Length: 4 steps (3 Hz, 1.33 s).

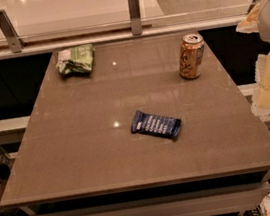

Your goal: Move rxbar blueberry near green jalapeno chip bag

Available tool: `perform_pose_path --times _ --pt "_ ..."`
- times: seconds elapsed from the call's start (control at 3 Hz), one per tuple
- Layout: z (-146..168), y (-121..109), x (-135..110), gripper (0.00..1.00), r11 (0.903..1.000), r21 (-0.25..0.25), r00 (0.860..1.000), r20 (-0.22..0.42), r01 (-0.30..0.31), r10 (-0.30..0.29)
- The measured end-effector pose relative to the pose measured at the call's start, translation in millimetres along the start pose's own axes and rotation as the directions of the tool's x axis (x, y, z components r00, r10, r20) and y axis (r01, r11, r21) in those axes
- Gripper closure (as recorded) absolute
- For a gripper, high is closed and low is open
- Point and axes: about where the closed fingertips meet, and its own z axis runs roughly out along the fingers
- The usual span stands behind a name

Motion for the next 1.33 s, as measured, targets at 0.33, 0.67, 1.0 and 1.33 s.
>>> perform_pose_path --times 0.33,0.67,1.0,1.33 --pt "0 0 0 0.00 1.0000 0.000 1.000 0.000 0.000 0.000" --pt "-1 0 -1 0.00 1.0000 0.005 1.000 0.017 -0.004 0.004" --pt "13 4 -2 0.00 0.9992 -0.003 0.994 0.104 -0.040 0.040" --pt "40 15 -4 0.00 0.9942 -0.018 0.962 0.252 -0.106 0.107"
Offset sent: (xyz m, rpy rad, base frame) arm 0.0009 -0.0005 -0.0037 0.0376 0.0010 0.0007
